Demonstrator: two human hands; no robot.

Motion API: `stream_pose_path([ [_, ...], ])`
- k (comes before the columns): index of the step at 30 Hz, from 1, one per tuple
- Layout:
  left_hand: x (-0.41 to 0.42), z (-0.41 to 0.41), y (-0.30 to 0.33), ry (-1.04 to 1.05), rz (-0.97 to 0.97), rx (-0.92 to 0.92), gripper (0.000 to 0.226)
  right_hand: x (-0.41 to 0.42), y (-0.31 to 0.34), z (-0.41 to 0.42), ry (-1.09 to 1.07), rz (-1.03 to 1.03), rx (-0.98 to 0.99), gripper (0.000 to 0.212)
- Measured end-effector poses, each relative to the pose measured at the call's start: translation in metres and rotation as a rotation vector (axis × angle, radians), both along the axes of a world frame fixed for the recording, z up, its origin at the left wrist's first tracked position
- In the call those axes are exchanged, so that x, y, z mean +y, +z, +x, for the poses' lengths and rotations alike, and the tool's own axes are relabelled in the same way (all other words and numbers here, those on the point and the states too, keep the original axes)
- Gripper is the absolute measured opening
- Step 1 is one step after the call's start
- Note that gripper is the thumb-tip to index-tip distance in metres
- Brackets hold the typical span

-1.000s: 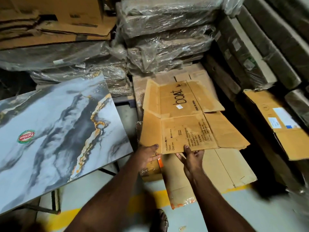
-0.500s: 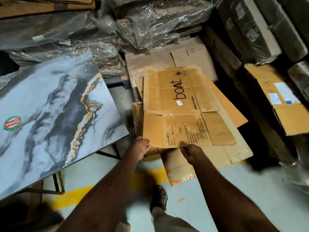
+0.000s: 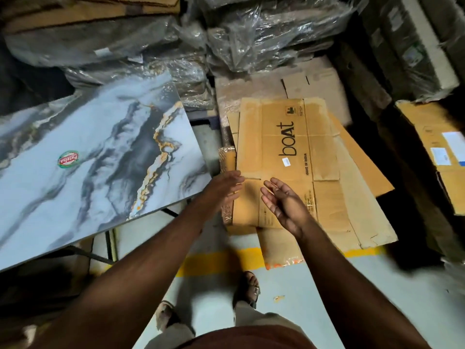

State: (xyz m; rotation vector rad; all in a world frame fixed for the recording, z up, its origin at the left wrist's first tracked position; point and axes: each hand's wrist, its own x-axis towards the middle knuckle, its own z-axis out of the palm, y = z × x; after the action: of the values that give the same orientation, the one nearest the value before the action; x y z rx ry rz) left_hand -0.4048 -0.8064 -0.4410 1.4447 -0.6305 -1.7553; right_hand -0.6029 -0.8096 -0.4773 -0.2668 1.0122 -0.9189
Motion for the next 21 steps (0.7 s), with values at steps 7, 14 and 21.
stream_pose_path([
  [7, 0.053, 0.085, 0.099, 0.180, -0.226, -0.123, 0.028, 0.000, 0.096, 0.103, 0.383, -0.289, -0.113, 0.050],
  [14, 0.177, 0.209, 0.187, 0.512, -0.448, -0.308, 0.021, 0.068, 0.185, 0.262, 0.747, -0.617, -0.180, 0.038],
  [21, 0.394, 0.322, 0.250, 0.876, -0.482, -0.962, 0.024, 0.223, 0.231, 0.426, 0.941, -1.120, -0.058, 0.025],
])
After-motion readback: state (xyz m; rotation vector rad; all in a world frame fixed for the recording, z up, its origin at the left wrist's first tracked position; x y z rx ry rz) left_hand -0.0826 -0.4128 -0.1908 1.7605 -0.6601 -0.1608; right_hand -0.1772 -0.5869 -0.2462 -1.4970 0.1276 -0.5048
